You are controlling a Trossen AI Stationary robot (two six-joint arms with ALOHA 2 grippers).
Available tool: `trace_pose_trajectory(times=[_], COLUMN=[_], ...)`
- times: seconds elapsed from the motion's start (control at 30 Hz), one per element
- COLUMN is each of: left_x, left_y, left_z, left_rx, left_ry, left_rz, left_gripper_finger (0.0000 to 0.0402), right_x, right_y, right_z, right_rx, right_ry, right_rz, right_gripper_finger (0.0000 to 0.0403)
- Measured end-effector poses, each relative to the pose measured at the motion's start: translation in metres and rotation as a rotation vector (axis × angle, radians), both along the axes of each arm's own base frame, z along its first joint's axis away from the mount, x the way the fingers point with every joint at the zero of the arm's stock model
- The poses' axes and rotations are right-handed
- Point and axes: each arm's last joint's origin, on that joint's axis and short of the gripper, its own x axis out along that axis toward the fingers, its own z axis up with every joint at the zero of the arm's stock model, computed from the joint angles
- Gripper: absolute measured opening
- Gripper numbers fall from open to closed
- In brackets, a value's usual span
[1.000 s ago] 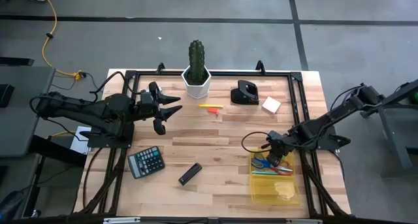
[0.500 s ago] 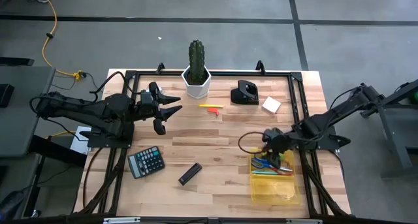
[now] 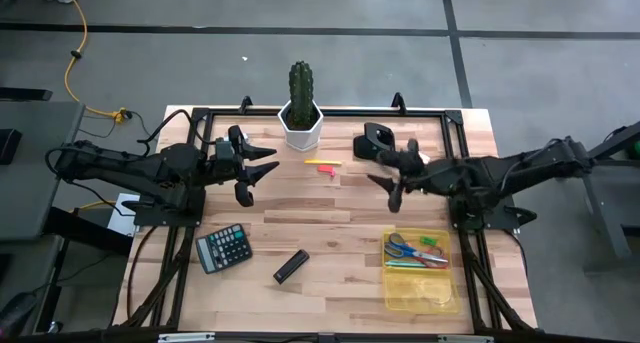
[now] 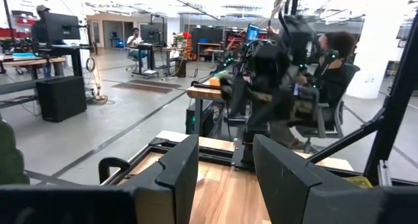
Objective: Pack school essentials
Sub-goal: Put the sticky note on the yellow supply box
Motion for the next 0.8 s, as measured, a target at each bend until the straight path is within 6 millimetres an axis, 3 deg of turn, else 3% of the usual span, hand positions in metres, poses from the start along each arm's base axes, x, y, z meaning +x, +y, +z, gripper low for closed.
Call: trace_pose_trajectory(times=[0.1,0.33,0.6,0.8], left_x=[0.000,0.000,0.000,0.000], left_y=[-0.001,-0.001,-0.001,-0.001], left_z=[0.000,0.000,0.000,0.000], left_rx=[0.002,-0.064,-0.068,-0.068], left_ry=[-0.001,-0.026,-0.026,-0.026], left_rz=[-0.022,-0.041,-0.041,-0.039], left_gripper_finger=[0.0136,0.0136,0.0136,0.0136], right_x=[0.003,0.009,0.010,0.009], right_y=[-0.010,-0.025,-0.027,-0.029], right_z=[0.005,-0.009,-0.004,-0.012], right_rx=[-0.043,-0.065,-0.103,-0.050], right_ry=[-0.108,-0.286,-0.296,-0.213], right_rz=[0.032,0.146,0.181,0.101], right_gripper_finger=[0.0204,0.0204,0.0204,0.0204])
